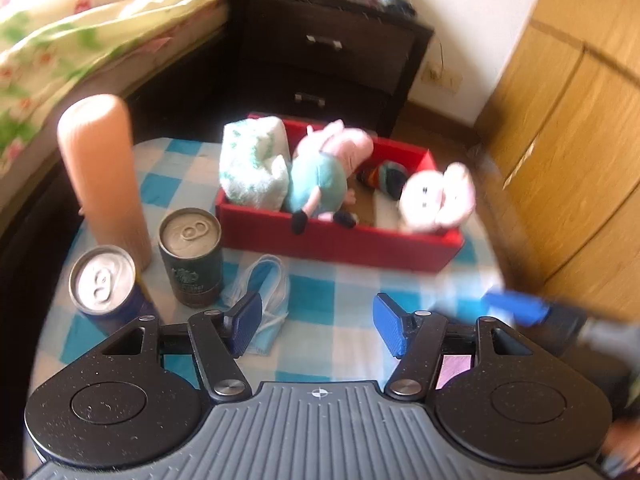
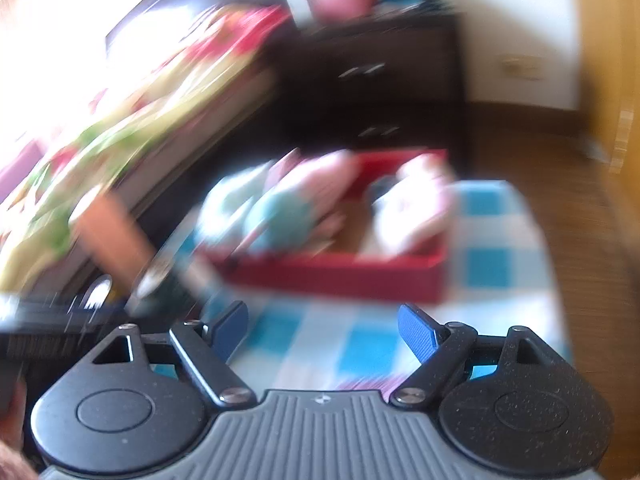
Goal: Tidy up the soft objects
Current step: 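Move both grippers from the box toward the blue mask and pink towel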
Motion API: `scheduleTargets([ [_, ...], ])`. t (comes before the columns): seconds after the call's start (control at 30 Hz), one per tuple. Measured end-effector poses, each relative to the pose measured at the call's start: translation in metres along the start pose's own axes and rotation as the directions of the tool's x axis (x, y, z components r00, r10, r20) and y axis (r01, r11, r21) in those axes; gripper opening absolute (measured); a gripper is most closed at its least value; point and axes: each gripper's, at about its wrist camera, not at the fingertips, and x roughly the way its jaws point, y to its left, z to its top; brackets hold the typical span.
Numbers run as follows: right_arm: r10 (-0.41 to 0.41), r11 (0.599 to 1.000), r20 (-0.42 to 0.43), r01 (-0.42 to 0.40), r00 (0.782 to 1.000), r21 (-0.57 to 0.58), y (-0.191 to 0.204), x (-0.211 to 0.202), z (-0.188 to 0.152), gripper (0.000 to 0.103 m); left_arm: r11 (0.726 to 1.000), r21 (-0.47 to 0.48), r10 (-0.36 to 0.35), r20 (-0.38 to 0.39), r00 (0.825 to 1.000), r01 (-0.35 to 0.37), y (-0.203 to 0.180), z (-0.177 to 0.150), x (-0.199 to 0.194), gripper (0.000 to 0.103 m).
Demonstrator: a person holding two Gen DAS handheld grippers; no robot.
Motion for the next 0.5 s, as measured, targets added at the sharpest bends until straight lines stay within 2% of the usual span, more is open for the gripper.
scheduleTargets([
  [0.07,0.009,1.000,-0.009,-0.010,1.000,-0.024,0.008,0.001,-0.005,0.061,0.998,-0.058,-0.026,0.048,0.999,0.028,0.007,0.003,-0.009,0.064],
  [0.17,0.044,0.998,-0.042,-0.046,0.998,-0.044,0.018,0.001,-0.012,0.061,0.991,-0.122,-0.040,0.059,0.997,0.047,0.010,0.016,-0.014,0.061],
  [0.23,0.079,0.992,-0.081,-0.086,0.994,-0.088,0.031,0.004,-0.020,0.061,0.997,-0.069,-0.036,0.050,0.998,0.039,0.004,0.019,-0.020,0.060],
  [0.33,0.094,0.985,-0.102,-0.107,0.990,-0.132,0.040,0.004,-0.029,0.061,0.997,0.062,0.037,0.021,0.999,-0.038,-0.006,0.004,-0.028,0.060],
  [0.43,0.083,0.990,-0.090,-0.092,0.992,-0.104,0.029,0.000,-0.025,0.061,0.991,0.109,0.081,-0.057,0.995,-0.074,0.002,-0.032,-0.031,0.060],
  [0.5,0.072,0.993,-0.079,-0.079,0.994,-0.085,0.021,-0.003,-0.020,0.061,0.987,0.130,0.107,-0.128,0.986,-0.090,0.010,-0.061,-0.030,0.057],
])
